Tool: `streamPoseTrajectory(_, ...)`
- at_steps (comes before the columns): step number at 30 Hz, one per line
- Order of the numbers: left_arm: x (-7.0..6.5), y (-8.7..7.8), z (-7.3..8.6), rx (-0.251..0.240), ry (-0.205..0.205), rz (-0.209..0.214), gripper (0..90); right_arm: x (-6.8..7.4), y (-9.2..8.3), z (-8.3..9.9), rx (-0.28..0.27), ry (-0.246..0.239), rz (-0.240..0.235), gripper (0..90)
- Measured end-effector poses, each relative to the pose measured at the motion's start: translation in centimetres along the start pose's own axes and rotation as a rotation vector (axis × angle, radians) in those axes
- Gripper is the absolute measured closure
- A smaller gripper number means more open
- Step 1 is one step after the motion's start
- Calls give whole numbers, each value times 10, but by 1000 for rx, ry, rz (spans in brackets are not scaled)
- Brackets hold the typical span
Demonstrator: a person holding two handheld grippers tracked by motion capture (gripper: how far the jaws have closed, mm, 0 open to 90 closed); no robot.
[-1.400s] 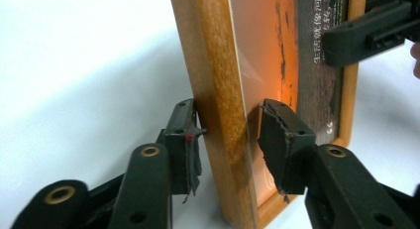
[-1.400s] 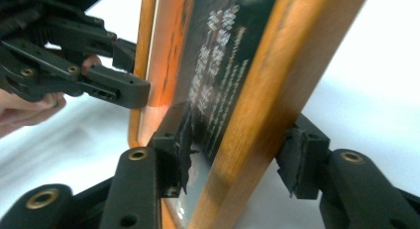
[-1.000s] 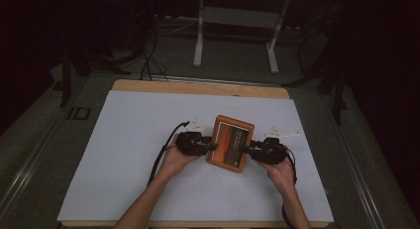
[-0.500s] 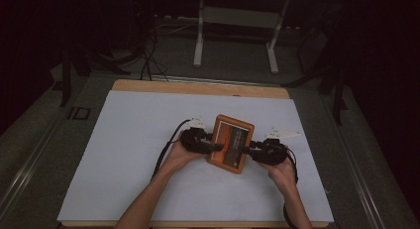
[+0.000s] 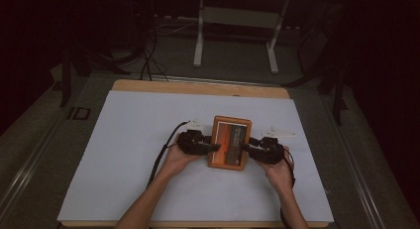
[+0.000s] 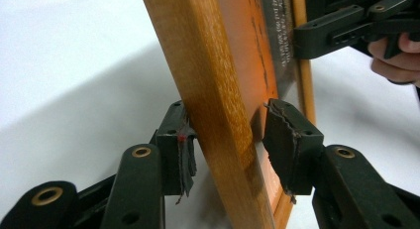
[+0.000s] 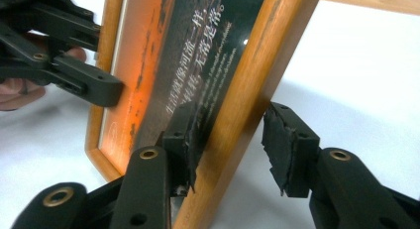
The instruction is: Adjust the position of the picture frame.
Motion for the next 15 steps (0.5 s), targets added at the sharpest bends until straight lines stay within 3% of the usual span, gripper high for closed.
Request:
streamPoseTrajectory(6,-7,-3,1,-4,-13,-34,562,1,1,0,-3,21,-5,576)
streamPoseTrajectory(8,-9,-5,0,-5,-58,-40,579,-1,0,0,-9,63,-33,602)
streamPoseTrajectory(9,-9,-5,0,-5,-58,-40,585,-1,0,0,-9,63,-33,602)
streamPoseTrajectory(10,-8,-7,0,-10,-90,-32,593,-3,-2,-1,-12,99,-59,632)
streamPoseTrajectory(13,-7,-9,1,-28,-112,-22,622,-5,-5,-2,-19,118,-86,648)
streamPoseTrajectory(15,-8,-11,0,-24,-111,-24,629,-2,-6,-4,-19,101,-81,646)
Point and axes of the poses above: each handheld gripper's, and its own axes: y roughly forward along the jaws, z roughly out of its underside, x roughly to its left, the point moved 1 cm from there along y, roughly forward along the jaws, and after that the axes turned 11 degrees about y, right-handed, at the moved point
